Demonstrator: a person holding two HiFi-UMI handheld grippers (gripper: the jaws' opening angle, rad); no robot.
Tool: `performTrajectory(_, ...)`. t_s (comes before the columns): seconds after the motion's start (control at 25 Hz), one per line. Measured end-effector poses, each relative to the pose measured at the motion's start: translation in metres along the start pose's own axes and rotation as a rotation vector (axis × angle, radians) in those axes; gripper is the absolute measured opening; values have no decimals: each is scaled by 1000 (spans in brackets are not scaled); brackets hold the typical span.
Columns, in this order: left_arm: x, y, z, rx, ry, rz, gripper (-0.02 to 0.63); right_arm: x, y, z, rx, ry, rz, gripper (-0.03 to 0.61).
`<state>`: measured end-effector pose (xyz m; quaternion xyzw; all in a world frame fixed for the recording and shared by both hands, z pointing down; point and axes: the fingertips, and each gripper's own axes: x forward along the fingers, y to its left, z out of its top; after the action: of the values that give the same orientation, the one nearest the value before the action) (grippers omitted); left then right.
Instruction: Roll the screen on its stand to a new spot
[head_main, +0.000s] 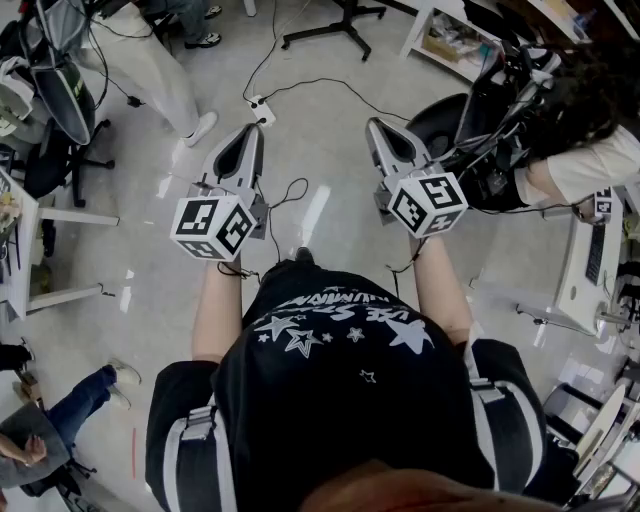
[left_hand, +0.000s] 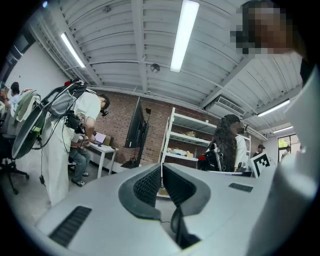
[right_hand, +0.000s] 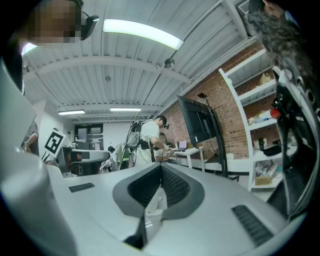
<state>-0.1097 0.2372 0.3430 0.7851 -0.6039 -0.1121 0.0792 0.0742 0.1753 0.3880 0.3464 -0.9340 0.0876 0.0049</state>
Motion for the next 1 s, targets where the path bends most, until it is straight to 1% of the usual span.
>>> performTrajectory(0.16, 16, 30, 5, 6, 29, -29, 17, 31, 5, 5, 72, -29, 31, 6)
performTrajectory(0.28, 28, 50, 3, 2, 45, -46, 17, 52, 4, -2, 78, -20, 20, 6)
performTrajectory(0.44, 43, 69, -4, -30, 48, -40, 17, 70, -5, -16, 81, 19, 2, 6)
performTrajectory(0.56, 53, 77, -11, -47, 53, -33, 17, 77, -21, -21, 82, 28, -24, 6)
performTrajectory(0.68, 65, 86, -12, -45, 51, -21, 17, 93, -40, -22, 116, 17, -40, 6)
performTrajectory(0.84, 91, 99, -7, -23, 50, -6, 17, 126, -66, -18, 157, -11, -40, 6)
performTrajectory(1.0, 132, 108, 6, -1, 39, -1, 17, 164, -100, -4, 170, -28, -29, 6)
